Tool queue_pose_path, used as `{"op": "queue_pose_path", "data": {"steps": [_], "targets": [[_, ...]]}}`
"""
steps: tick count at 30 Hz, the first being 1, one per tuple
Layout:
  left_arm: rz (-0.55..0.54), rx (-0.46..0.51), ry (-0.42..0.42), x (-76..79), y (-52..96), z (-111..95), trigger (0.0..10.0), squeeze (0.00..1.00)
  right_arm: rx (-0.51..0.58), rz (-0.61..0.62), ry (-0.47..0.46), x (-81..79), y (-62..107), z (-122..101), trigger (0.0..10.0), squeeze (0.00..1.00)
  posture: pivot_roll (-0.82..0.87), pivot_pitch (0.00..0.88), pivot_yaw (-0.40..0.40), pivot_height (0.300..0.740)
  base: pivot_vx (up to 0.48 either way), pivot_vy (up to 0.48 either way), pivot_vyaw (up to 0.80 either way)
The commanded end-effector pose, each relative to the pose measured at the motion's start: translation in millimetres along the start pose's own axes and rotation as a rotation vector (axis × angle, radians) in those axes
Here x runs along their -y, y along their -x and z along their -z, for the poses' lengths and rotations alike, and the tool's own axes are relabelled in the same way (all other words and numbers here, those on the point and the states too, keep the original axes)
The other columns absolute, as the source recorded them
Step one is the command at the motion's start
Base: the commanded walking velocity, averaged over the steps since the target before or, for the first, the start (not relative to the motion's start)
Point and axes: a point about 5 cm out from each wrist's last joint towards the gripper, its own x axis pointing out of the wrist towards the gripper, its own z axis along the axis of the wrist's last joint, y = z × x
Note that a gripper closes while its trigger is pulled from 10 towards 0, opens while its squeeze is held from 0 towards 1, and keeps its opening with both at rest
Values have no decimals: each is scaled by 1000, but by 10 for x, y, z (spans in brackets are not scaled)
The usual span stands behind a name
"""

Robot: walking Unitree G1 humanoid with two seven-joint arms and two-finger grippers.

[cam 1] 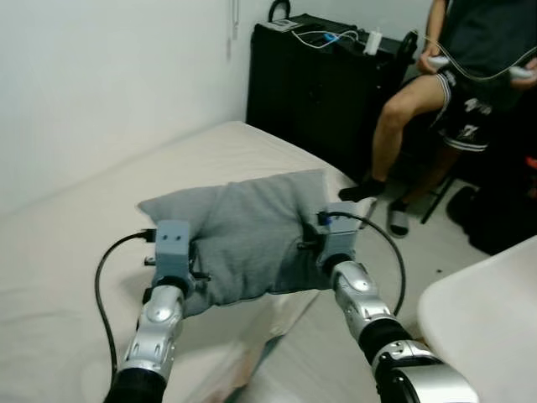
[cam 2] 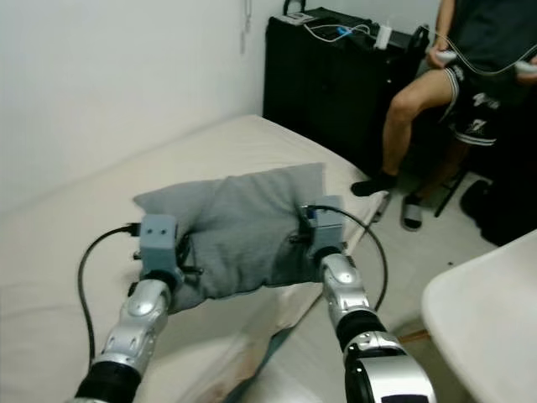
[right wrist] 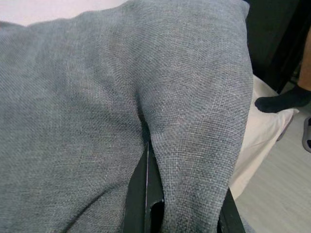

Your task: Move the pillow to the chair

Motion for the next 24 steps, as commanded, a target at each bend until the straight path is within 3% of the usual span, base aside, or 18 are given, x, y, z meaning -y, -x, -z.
{"op": "queue_pose_path", "data": {"steps": [1, 24], "targets": [[7, 41, -7, 20, -18, -76, 10000, 0, -10, -36, 0, -88, 0, 34, 10000, 0, 38, 0, -76, 722, 0, 0, -800], [-3, 36, 9, 18, -35, -78, 10000, 0, -24, -29, 10, -64, -7, 33, 10000, 0, 28, 0, -77, 722, 0, 0, -800]]}}
